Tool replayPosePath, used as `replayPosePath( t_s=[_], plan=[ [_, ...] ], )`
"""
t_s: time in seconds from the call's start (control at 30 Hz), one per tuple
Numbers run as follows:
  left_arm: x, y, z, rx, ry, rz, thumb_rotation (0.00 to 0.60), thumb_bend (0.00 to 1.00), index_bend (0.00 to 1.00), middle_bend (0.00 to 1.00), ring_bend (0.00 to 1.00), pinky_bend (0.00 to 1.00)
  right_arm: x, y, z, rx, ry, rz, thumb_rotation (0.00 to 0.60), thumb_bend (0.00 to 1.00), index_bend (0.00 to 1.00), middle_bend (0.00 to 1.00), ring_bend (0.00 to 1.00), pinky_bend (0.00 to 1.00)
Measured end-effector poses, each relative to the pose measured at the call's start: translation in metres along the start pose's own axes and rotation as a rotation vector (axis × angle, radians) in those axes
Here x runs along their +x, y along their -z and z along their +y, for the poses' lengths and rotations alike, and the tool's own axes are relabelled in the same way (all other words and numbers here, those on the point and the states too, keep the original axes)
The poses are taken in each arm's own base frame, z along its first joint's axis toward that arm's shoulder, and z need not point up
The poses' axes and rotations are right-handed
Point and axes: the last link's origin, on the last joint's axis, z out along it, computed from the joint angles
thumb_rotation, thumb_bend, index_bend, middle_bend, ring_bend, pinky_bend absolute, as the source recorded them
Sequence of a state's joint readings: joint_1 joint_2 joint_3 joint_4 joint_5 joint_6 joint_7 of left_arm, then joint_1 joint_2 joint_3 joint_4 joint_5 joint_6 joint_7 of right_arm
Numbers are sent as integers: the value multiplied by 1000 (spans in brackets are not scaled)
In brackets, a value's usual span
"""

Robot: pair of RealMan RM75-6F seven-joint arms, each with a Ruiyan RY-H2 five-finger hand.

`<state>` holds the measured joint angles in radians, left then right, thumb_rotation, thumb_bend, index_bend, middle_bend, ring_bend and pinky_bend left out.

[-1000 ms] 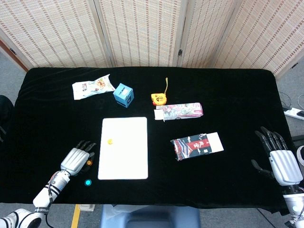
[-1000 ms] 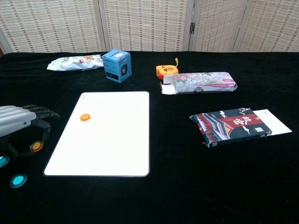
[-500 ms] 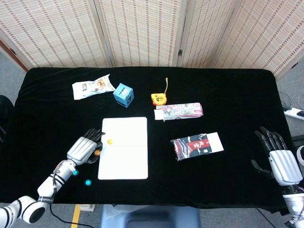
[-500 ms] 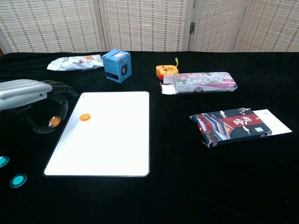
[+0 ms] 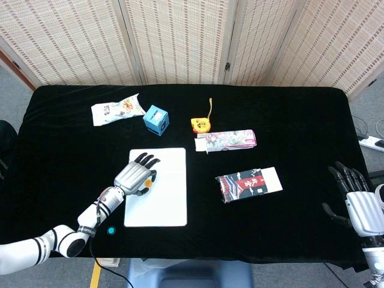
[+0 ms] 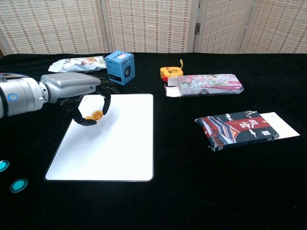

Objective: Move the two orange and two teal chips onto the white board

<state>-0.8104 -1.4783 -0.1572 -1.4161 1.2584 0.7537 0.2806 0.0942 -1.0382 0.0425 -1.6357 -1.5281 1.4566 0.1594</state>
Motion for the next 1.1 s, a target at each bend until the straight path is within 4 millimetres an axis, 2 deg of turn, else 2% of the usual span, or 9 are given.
replayPosePath(
  t_s=[0.3,0.87,1.1],
  plan=[
    [-5,-19,-3,57,-6,-45,600,382,503,140,15,0,0,0,1,-1,-3,0,600,359,0,17,0,0],
    [-6,-34,3,83,-13,-88,600,382,472,140,2,0,-3,1,5,-13,-3,-9,600,361,0,17,0,0],
    [-2,-28,5,78,17,-76,600,380,356,129,0,0,-1,0,5,-13,-2,-6,600,361,0,17,0,0]
  ],
)
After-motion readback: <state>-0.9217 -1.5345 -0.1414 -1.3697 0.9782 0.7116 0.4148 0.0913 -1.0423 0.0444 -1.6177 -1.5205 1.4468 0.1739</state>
